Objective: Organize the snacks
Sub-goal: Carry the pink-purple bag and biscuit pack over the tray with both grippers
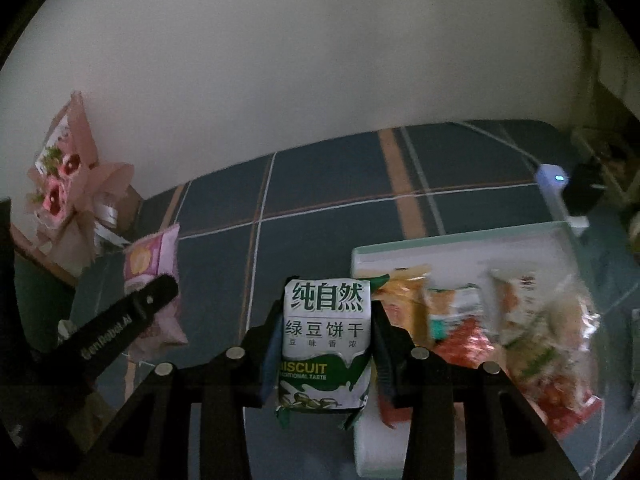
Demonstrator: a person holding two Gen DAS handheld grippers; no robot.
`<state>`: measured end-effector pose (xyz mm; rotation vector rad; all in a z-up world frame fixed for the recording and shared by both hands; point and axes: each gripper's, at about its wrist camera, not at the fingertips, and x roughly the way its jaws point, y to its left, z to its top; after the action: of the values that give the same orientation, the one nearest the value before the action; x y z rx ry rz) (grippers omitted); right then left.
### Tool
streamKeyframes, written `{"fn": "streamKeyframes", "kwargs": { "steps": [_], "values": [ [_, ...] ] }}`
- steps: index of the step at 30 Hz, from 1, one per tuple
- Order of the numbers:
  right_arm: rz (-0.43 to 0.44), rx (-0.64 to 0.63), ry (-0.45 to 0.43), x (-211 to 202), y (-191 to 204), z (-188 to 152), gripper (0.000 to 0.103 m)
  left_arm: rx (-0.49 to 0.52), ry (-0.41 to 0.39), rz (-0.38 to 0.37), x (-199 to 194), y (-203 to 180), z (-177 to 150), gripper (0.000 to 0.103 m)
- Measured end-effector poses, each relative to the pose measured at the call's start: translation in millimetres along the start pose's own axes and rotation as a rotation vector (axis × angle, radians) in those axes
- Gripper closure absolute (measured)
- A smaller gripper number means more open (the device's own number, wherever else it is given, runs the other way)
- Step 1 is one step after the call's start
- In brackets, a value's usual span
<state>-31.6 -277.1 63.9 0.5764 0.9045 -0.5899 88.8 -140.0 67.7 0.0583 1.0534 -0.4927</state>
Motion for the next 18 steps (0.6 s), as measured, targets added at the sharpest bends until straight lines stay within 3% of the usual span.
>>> {"fn": "streamKeyframes", "kwargs": {
  "steps": [10, 18],
  "values": [
    [-0.005, 0.051, -0.057, -54, -35, -11, 0.061, 0.070, 0.005, 0.006, -23, -27, -35, 0.065],
    [0.001, 0.093, -0.035, -60, -58, -30, 0.061, 0.150, 0.027, 0.013, -26, -52, -65, 0.065]
  ]
}}
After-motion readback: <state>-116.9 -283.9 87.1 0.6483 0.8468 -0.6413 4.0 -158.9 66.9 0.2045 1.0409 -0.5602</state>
